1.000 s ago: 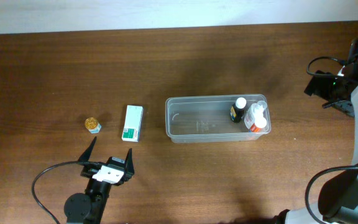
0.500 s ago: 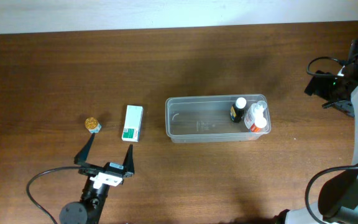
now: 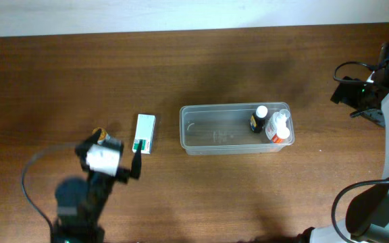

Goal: Pack container
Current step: 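Move the left gripper over the white-green medicine box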

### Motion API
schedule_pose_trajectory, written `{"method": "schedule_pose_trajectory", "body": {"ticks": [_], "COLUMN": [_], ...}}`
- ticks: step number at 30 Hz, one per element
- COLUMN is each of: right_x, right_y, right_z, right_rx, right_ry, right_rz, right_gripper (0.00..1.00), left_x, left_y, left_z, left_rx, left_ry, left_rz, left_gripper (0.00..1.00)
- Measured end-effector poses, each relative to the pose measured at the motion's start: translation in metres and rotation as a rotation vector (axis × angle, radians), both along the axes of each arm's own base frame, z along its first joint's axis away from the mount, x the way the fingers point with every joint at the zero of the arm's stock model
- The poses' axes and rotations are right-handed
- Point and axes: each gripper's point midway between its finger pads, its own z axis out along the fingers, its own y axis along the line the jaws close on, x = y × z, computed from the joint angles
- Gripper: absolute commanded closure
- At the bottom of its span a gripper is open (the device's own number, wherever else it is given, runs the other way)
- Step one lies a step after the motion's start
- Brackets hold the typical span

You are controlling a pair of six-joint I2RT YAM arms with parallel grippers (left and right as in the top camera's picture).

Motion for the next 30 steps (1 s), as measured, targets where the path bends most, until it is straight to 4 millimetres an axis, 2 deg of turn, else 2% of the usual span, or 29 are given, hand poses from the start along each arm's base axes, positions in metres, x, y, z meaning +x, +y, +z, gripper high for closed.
{"method": "schedule_pose_trajectory", "body": {"ticks": [4,7,9,12,16,21,25,30], "right_x": [0.000,0.000,0.000,0.000,0.000,0.000,0.000,0.000], "right_y": [0.000,0.000,0.000,0.000,0.000,0.000,0.000,0.000], "right_z": [0.000,0.000,0.000,0.000,-0.001,-0.001,-0.001,-0.001], "right_rx": [0.001,0.000,0.001,0.001,0.001,0.000,0.001,0.001], "right_ry": [0.001,0.000,0.001,0.001,0.002,0.001,0.001,0.001], "right_rz": [0.001,0.000,0.001,0.001,0.001,0.001,0.001,0.001], "right_gripper": [0.01,0.02,0.02,0.02,0.02,0.02,0.02,0.02], "left_x": [0.036,0.060,0.070,0.081,0.082,0.102,0.102,0.102], "left_y": [-0.019,-0.033,-0.038,-0.037,-0.026,-0.025,-0.025,-0.010], "left_z": [0.029,0.035,0.024,-0.012,-0.058,-0.081,-0.099,-0.115], "left_rx": [-0.021,-0.044,-0.054,-0.071,-0.051,-0.043,-0.051,-0.059], "left_ry": [0.110,0.168,0.241,0.462,0.786,0.903,0.961,1.024], "left_rz": [-0.093,-0.165,-0.187,-0.156,-0.073,-0.046,-0.035,0.107], "left_gripper": [0.01,0.01,0.01,0.01,0.01,0.01,0.01,0.01]}}
